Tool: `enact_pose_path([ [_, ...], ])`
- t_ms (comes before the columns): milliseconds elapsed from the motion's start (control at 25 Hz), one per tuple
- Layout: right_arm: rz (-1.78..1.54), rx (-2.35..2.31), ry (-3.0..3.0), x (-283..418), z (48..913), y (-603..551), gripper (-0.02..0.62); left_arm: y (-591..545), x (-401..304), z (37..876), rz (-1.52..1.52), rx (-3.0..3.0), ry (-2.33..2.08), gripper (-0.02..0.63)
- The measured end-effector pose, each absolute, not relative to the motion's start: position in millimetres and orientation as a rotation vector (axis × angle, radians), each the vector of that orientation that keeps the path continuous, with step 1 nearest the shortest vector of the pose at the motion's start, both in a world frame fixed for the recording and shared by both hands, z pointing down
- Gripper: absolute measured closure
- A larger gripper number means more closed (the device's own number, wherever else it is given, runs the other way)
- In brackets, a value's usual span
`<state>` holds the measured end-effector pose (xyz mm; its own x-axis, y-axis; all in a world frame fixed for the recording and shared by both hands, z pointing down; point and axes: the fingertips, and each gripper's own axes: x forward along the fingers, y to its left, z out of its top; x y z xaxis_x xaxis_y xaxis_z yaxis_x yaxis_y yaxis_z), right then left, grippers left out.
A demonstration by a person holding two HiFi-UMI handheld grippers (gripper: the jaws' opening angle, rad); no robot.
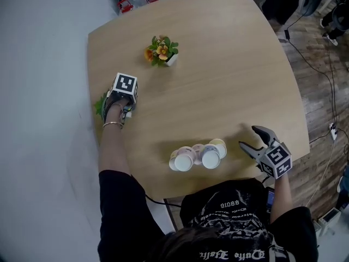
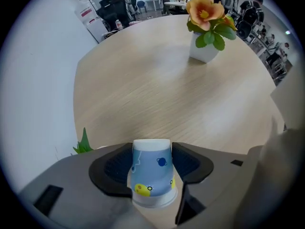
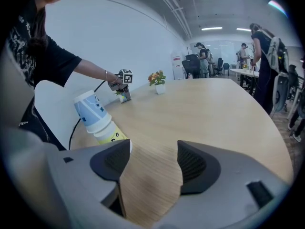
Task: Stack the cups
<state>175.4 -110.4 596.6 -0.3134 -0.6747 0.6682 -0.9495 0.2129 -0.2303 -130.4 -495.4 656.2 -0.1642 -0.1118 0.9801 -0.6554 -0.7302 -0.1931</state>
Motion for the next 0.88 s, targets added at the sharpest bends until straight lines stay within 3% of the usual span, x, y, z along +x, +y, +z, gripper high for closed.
enact_pose_path([
  [320, 0.853, 1.495, -2.095, 171.0, 594.5, -115.2, 0.273, -488.8, -126.9, 646.9, 1.926, 1.726, -0.873, 0.353],
  [880, 0.793, 1.465, -2.187, 158.7, 580.1, -105.5, 0.279, -451.6, -104.0, 573.9, 1.438, 1.949, -0.811, 0.354],
])
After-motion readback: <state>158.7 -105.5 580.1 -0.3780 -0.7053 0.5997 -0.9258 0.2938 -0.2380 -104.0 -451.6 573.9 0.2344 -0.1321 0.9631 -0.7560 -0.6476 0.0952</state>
